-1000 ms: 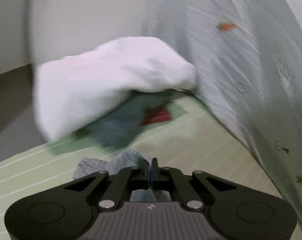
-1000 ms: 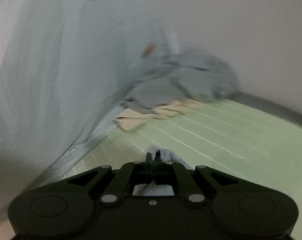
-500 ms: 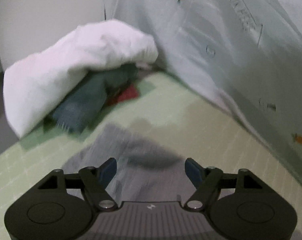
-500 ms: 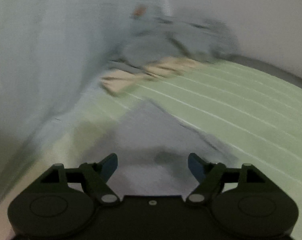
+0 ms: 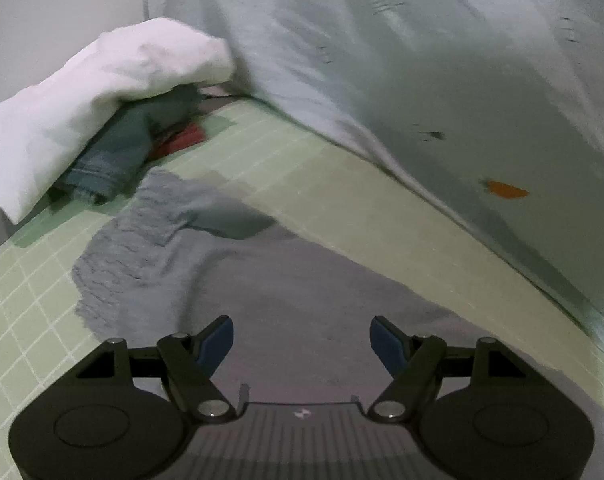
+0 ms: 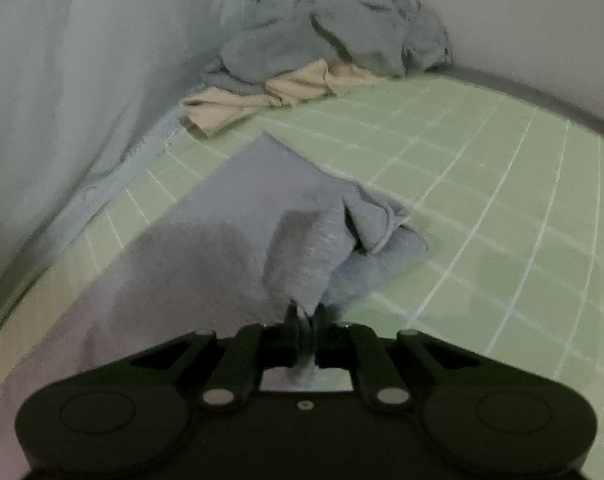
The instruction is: Fold clothes
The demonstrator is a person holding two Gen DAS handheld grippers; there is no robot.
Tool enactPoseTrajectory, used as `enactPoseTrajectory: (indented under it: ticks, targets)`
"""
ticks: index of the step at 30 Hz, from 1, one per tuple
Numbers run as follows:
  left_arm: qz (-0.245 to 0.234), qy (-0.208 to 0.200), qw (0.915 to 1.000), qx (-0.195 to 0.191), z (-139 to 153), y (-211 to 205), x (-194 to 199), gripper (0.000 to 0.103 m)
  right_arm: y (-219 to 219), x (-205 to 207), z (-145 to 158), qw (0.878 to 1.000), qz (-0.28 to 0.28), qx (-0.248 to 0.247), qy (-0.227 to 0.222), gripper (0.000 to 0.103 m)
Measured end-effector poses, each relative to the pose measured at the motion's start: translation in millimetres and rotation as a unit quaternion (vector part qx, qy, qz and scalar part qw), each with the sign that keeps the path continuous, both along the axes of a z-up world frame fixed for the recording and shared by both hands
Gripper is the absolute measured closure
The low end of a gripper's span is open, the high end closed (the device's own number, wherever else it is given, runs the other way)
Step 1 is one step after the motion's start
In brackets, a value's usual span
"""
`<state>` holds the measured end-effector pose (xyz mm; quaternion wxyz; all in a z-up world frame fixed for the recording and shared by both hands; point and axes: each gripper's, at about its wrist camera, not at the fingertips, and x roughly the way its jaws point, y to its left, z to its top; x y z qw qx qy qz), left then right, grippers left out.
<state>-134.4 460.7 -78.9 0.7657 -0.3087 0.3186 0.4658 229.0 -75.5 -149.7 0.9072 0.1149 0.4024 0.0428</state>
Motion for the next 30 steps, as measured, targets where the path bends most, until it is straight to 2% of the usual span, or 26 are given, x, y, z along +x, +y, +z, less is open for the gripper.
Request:
enactPoseTrajectory:
  ticks: [2,4,5,7,8,10,12,14,17,18,19,20,21,23,27,30]
  targets:
    - [-0.012,-0.003,0.9999,0.011,5.0,-9.7,-1.9,0.027,-10.9,-16.3,22.6,0.999,-0.004,0.003,-0.037,0.097]
    - [-0.016,0.001,0.9997,0.018,7.3,-16.3,-7.7,0.027,-19.7,-31.6,35.9,0.998,-0.009,-0.018,-0.055,0.097]
    - [-0.015,0.002,0.9997,0.017,6.9,-17.9,-11.5,0.027,-27.6,-35.9,34.0,0.998,-0.012,-0.028,-0.048,0.096]
    - [-0.008,0.001,1.0000,0.003,4.0,-17.7,-20.7,0.027,-47.7,-35.0,18.6,0.999,-0.030,-0.027,-0.005,0.092]
    - [-0.004,0.000,1.0000,-0.001,4.2,-17.6,-26.1,0.027,-61.4,-33.8,11.7,0.999,-0.049,-0.004,0.019,0.092]
    - [0.005,0.003,1.0000,-0.004,5.9,-17.4,-37.9,0.027,-87.9,-32.1,3.1,0.994,-0.087,0.053,0.036,0.090]
    - [0.014,0.010,0.9999,0.002,8.6,-17.4,-50.3,0.027,-105.6,-26.9,0.9,0.991,-0.113,0.061,0.029,0.081]
    - [0.027,0.014,0.9995,0.004,10.6,-16.6,-62.9,0.026,-119.0,-18.6,0.4,0.990,-0.134,0.044,0.017,0.072]
    - [0.061,0.008,0.9981,-0.011,8.2,-9.9,-86.6,0.026,-126.6,-5.5,4.0,0.988,-0.155,-0.024,0.008,0.066]
    - [0.072,0.005,0.9972,-0.017,7.0,-7.7,-94.2,0.026,-125.7,-5.2,6.7,0.988,-0.152,-0.033,0.005,0.066]
    - [0.085,0.002,0.9961,-0.023,5.0,-5.6,-102.2,0.025,-124.7,-10.1,10.5,0.989,-0.147,-0.036,-0.001,0.061]
    - [0.098,-0.002,0.9947,-0.029,3.0,-3.5,-110.2,0.023,-119.1,-17.3,14.3,0.990,-0.135,-0.039,-0.007,0.051]
    - [0.108,-0.005,0.9935,-0.036,0.4,-1.1,-116.5,0.022,-112.8,-24.6,17.6,0.992,-0.120,-0.042,-0.012,0.046]
    - [0.122,-0.011,0.9912,-0.051,-6.4,3.8,-126.6,0.022,-89.1,-41.7,18.8,0.995,-0.074,-0.058,-0.014,0.022]
    - [0.132,-0.025,0.9872,-0.086,-24.0,14.0,-138.8,0.022,-31.6,-80.2,13.3,0.996,0.009,-0.083,-0.007,0.012]
    - [0.129,-0.035,0.9851,-0.109,-38.5,21.9,-142.2,0.022,10.7,-107.5,8.1,0.996,0.056,-0.067,0.006,0.007]
